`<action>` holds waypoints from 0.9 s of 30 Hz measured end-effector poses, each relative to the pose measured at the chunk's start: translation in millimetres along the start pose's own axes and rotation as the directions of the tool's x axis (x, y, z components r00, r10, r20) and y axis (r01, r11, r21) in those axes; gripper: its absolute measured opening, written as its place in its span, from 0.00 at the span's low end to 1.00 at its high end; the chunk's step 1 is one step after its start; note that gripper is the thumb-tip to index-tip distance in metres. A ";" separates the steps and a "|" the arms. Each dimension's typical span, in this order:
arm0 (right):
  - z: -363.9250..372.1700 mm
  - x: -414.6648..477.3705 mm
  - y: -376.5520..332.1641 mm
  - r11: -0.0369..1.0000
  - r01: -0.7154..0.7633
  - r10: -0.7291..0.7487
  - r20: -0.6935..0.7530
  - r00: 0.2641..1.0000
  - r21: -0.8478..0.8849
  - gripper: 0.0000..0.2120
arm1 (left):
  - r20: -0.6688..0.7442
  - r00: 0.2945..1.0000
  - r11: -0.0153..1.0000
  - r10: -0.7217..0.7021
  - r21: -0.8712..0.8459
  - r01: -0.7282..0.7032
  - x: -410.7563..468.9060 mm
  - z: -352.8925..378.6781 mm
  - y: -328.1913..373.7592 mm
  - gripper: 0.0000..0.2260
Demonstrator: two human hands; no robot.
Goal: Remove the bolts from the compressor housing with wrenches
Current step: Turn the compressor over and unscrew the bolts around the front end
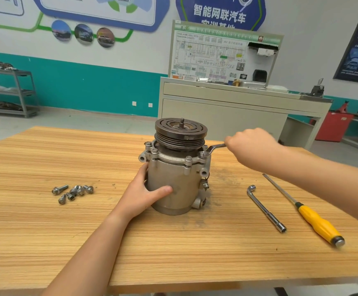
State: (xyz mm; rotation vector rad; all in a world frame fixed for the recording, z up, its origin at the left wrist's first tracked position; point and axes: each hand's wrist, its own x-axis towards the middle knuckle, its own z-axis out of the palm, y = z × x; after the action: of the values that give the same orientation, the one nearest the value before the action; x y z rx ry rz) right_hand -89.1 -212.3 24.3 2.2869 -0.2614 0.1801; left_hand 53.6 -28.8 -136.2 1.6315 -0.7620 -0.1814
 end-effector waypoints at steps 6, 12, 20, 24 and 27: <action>34.6 41.7 -19.8 0.967 0.041 0.026 -0.256 0.966 0.253 0.14 | 0.010 1.000 1.000 -0.004 -0.003 0.004 -1.3 -0.6 2.5 0.42; 31.7 -1.4 -6.0 0.763 -0.090 0.358 -0.302 0.884 0.640 0.13 | 0.015 1.000 1.000 0.001 0.001 -0.001 -0.6 -0.2 1.8 0.45; -3.2 -78.1 -22.1 0.936 -0.159 0.197 -0.095 0.976 0.313 0.31 | 0.009 1.000 1.000 -0.001 0.003 0.001 -0.3 0.2 0.4 0.42; -7.6 -71.5 -23.5 0.936 -0.204 0.218 -0.017 0.976 0.285 0.34 | 0.007 1.000 1.000 0.001 0.005 -0.001 0.0 0.3 0.4 0.42; -18.1 -67.6 -24.9 0.943 -0.189 0.193 0.013 0.981 0.273 0.33 | 0.010 1.000 1.000 0.000 0.013 -0.001 0.9 -0.1 -1.7 0.40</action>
State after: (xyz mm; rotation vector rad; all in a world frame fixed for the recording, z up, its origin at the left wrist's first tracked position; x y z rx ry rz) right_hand -149.4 -173.8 4.1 2.5307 -0.4786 0.3512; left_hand 55.0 -29.2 -137.5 1.6434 -0.7728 -0.1852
